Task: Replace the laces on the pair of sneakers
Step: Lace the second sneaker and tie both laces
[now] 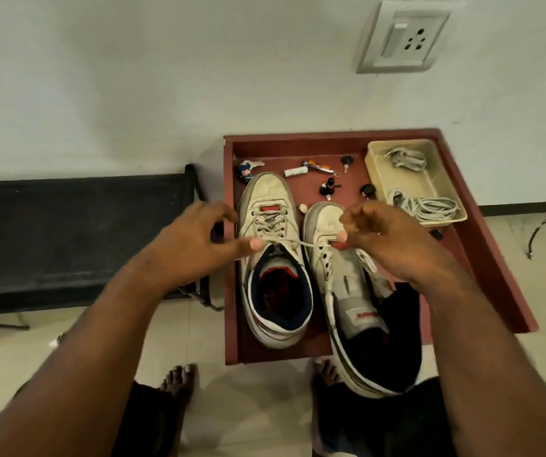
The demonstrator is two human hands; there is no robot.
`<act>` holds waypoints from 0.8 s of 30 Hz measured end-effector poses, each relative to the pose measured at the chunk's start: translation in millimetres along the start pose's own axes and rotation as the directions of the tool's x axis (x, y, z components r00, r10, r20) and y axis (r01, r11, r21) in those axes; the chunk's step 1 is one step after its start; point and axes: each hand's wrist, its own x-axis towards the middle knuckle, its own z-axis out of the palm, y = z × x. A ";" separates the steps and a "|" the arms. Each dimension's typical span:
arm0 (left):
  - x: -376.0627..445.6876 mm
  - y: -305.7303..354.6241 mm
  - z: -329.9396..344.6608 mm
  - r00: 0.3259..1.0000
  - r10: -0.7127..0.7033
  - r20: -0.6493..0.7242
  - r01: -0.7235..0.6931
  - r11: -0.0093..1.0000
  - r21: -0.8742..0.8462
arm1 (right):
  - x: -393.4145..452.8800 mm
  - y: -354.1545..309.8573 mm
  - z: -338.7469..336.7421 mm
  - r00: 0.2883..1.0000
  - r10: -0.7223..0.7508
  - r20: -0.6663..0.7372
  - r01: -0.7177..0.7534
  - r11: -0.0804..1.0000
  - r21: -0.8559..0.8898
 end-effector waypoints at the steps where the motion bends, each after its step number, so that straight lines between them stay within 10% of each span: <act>1: -5.9 7.3 8.1 1.000 0.031 -0.005 -0.031 0.999 -0.037 | -7.8 4.5 -10.1 0.998 0.031 0.045 -0.025 0.991 -0.128; 5: -24.7 33.0 45.8 0.988 0.146 0.045 -0.152 0.967 0.206 | -57.6 20.9 -26.0 0.963 0.238 0.129 -0.193 0.937 -0.291; 14: -45.5 59.3 63.1 0.999 -0.027 -0.039 0.041 0.904 0.426 | -82.8 46.4 13.3 0.961 0.073 -0.267 -0.104 0.989 -0.102; 24: 48.4 152.9 81.8 0.983 0.152 0.106 -0.184 0.850 0.494 | -48.3 44.0 -30.3 0.993 0.084 -0.084 -0.079 0.995 0.067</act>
